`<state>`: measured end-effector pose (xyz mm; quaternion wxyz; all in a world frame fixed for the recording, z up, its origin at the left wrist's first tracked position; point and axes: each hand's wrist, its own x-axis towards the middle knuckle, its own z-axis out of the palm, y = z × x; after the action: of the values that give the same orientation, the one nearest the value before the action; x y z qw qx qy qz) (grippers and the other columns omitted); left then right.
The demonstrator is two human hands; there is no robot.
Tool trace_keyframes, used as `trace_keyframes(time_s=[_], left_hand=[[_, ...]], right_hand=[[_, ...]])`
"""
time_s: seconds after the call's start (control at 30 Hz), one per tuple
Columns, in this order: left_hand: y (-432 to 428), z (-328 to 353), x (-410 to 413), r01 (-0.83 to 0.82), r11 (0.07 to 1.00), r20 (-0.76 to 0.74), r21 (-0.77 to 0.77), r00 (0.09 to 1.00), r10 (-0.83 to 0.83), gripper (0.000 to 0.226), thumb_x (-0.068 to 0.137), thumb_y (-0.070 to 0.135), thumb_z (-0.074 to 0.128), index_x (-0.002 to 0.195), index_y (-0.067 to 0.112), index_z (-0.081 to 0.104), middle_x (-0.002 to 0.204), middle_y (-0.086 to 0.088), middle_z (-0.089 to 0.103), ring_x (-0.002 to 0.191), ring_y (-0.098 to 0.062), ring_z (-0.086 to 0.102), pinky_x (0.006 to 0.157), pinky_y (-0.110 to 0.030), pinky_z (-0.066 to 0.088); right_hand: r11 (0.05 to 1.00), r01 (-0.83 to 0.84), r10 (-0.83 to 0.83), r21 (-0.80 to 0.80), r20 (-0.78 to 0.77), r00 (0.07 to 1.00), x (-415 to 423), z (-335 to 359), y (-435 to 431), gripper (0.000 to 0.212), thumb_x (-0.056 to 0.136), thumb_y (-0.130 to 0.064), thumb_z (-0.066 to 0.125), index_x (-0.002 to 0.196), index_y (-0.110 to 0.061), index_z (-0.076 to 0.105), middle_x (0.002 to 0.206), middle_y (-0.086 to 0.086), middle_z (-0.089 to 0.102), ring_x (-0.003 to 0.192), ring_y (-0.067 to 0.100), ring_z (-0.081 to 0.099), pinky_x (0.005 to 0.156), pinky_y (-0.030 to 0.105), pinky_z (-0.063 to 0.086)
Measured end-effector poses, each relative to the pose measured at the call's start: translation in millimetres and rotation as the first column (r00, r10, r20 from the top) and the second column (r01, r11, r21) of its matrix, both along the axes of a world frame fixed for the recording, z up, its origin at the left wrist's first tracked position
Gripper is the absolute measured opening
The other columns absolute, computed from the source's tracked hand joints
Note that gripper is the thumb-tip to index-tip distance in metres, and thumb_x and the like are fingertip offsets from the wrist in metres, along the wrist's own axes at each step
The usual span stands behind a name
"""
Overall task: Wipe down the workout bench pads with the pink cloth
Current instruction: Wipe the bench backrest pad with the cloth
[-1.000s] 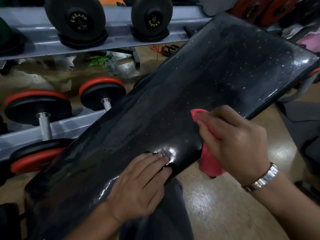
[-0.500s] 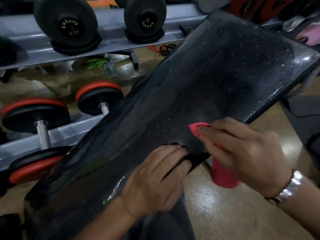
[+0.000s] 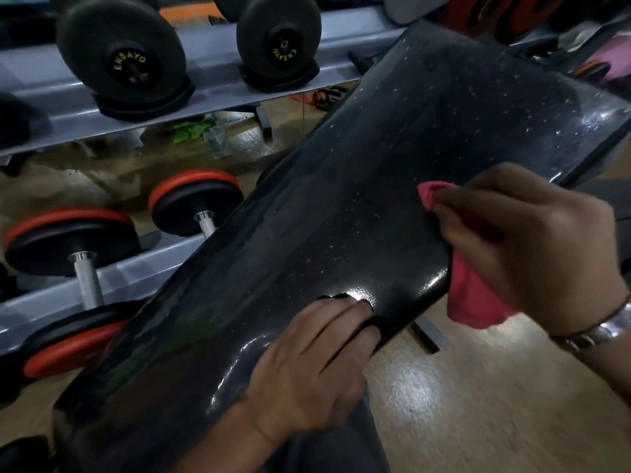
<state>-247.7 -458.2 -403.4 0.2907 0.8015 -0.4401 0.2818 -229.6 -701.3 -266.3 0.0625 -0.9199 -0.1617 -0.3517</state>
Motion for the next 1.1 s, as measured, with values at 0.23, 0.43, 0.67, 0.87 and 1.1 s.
trace_keyframes(time_s=[0.23, 0.43, 0.67, 0.87, 1.1], left_hand=[[0, -1, 2, -0.006, 1.0, 0.009, -0.002, 1.0, 0.006, 0.032, 0.097, 0.016, 0.049, 0.126, 0.012, 0.061, 0.14, -0.006, 0.057, 0.132, -0.024, 0.056, 0.114, -0.038, 0.045], [-1, -2, 4, 0.005, 0.999, 0.007, -0.046, 1.0, -0.005, 0.034, 0.097, 0.017, 0.05, 0.129, 0.014, 0.061, 0.14, -0.005, 0.057, 0.134, -0.021, 0.055, 0.11, -0.039, 0.049], [-4, 20, 2, -0.029, 0.998, -0.058, -0.064, 0.998, 0.026, 0.028, 0.095, 0.018, 0.06, 0.122, 0.016, 0.066, 0.121, -0.004, 0.073, 0.117, -0.016, 0.063, 0.101, -0.036, 0.052], [-49, 65, 29, 0.009, 1.0, -0.043, -0.013, 0.999, -0.01, 0.025, 0.086, 0.004, 0.063, 0.107, 0.001, 0.077, 0.109, -0.015, 0.074, 0.104, -0.031, 0.067, 0.097, -0.04, 0.053], [-84, 82, 50, -0.015, 0.999, -0.089, -0.043, 0.996, 0.011, 0.03, 0.093, -0.003, 0.06, 0.121, -0.003, 0.072, 0.119, -0.016, 0.072, 0.112, -0.029, 0.066, 0.099, -0.039, 0.053]], right_hand=[[0.99, -0.119, 0.111, -0.079, -0.099, 0.989, -10, -3, -8, 0.021, 0.099, -0.032, 0.062, 0.109, -0.023, 0.078, 0.095, -0.001, 0.072, 0.071, 0.022, 0.07, 0.049, 0.038, 0.054], [1.0, 0.021, -0.021, 0.006, -0.036, 0.999, 0, -3, -4, 0.021, 0.1, -0.031, 0.062, 0.106, -0.02, 0.078, 0.097, 0.001, 0.072, 0.072, 0.022, 0.071, 0.052, 0.041, 0.056], [0.997, 0.03, -0.029, 0.077, -0.011, 1.0, 6, 11, -27, 0.022, 0.099, -0.033, 0.062, 0.103, -0.019, 0.078, 0.095, 0.001, 0.071, 0.07, 0.025, 0.069, 0.053, 0.043, 0.056], [0.997, -0.061, 0.064, 0.039, -0.08, 0.995, -3, 7, -32, 0.02, 0.098, -0.034, 0.063, 0.106, -0.022, 0.078, 0.096, -0.001, 0.07, 0.069, 0.021, 0.068, 0.05, 0.04, 0.056], [0.992, 0.03, -0.027, 0.121, -0.028, 0.999, -4, 2, -41, 0.023, 0.099, -0.032, 0.064, 0.106, -0.016, 0.078, 0.098, 0.003, 0.069, 0.072, 0.022, 0.067, 0.056, 0.042, 0.057]])
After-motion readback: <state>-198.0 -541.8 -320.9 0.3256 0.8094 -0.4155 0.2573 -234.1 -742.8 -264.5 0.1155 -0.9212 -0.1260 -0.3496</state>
